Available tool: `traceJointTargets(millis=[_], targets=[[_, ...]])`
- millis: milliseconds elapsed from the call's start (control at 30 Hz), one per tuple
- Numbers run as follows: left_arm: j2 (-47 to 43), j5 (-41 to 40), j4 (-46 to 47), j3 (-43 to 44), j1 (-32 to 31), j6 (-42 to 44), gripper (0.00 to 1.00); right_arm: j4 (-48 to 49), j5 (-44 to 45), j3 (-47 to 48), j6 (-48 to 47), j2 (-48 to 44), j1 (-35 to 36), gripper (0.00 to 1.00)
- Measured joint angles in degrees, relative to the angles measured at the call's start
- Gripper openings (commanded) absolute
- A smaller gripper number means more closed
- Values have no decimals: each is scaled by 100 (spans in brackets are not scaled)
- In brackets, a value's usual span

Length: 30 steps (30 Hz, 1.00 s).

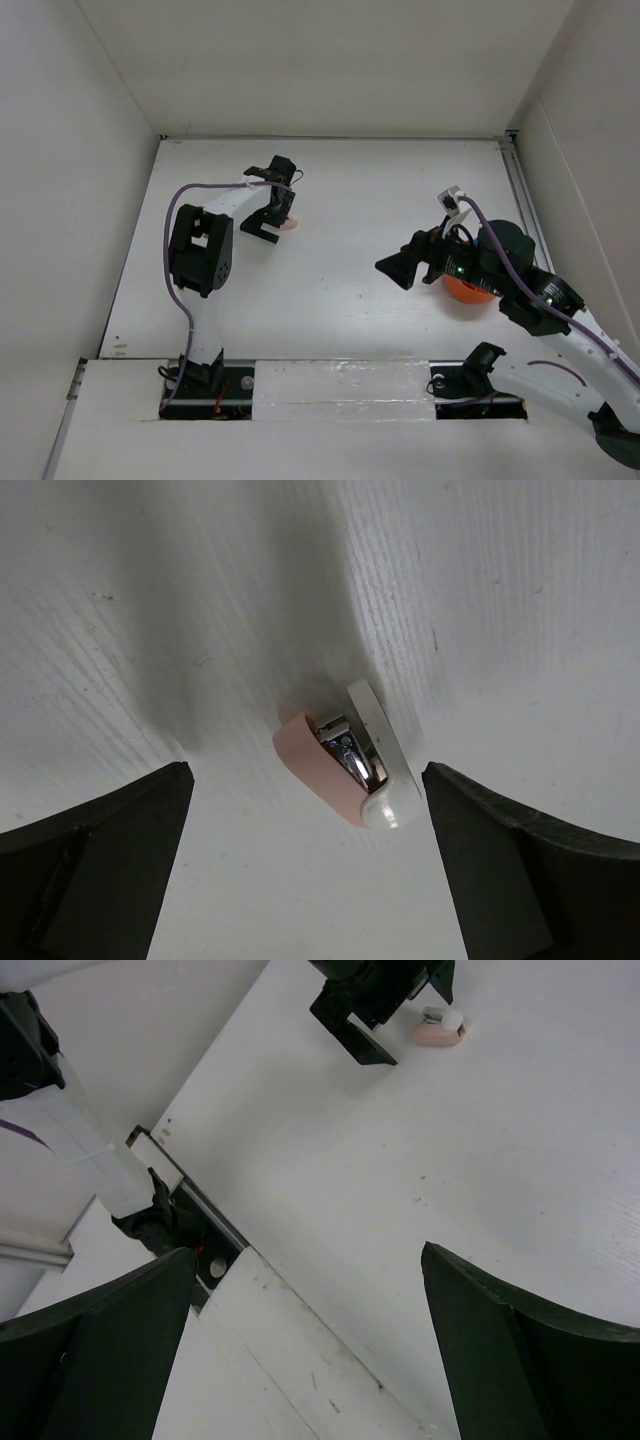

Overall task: Sort the stationery into containers
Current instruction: Pick up the stapler from the center of the board.

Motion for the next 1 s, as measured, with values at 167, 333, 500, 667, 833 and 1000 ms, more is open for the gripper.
traceJointTargets(millis=[167, 333, 500, 667, 833, 1000], targets=[[22, -4, 37, 74, 33, -76, 99, 0, -55, -4, -2, -2, 2, 100], [208, 83, 61, 192, 101, -94, 99, 2, -96, -7, -2, -2, 2, 100], [293, 184, 85, 243, 175, -131, 98, 46, -101, -149, 0, -83, 2, 100], [393, 197, -28, 387, 192, -181, 93, 52, -107, -254, 0, -210, 2, 100], [645, 205, -238, 765, 192, -181, 83, 63, -105, -273, 0, -291, 2, 100], [704, 249, -326, 831, 192, -190, 59, 52, -101, -273, 0, -437, 2, 100]])
